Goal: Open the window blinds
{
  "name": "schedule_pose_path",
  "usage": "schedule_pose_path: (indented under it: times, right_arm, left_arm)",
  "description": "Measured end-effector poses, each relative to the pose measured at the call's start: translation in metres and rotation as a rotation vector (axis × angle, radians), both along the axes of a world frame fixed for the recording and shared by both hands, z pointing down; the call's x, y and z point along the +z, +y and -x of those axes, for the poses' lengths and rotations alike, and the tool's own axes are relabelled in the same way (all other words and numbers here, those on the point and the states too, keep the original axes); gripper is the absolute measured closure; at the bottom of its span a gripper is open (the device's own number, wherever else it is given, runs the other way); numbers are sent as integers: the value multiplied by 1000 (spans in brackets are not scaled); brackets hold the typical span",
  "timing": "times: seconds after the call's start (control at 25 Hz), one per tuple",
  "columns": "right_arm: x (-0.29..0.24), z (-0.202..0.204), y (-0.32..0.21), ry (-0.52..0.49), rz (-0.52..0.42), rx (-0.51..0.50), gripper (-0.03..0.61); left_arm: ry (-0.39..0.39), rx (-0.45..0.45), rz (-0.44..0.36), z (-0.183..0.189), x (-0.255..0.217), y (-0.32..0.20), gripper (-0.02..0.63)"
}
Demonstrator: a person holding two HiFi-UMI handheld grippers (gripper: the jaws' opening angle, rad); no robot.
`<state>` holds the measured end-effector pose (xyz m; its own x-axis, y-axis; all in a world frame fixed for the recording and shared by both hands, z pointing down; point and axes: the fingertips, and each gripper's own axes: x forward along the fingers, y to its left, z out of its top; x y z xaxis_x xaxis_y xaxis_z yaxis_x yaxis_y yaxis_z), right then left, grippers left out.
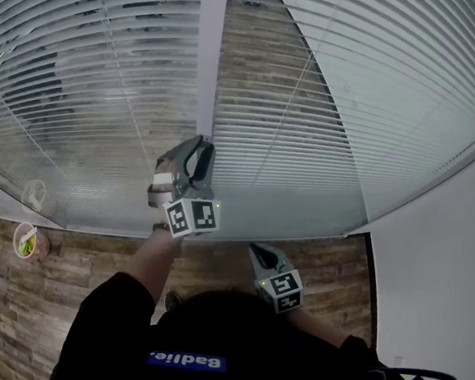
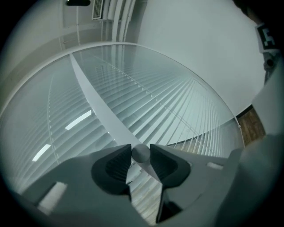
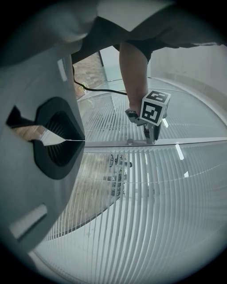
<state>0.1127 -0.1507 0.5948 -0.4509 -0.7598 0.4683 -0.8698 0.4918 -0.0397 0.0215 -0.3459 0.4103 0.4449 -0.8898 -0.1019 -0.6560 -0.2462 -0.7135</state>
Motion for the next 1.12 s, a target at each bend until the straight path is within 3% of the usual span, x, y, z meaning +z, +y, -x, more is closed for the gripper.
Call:
schedule_pose_path:
  times: [0.48,0.64,0.8,1.12]
  right_arm:
    - [2,2,2,-15,1,2,568]
    - [3,0,1,-10,0,7,570]
    - [3,-1,2,-13,2,17,574]
    - [2,-3,0,-15,0,27,575]
  left_arm:
    - [-475,107,-181,-5,15,4,451]
    - [-578,128,-226,-6,16,3,462]
    - [-570,119,-234,-4,13,1,500]
    - [-365,74,-153,-3,8,0,494]
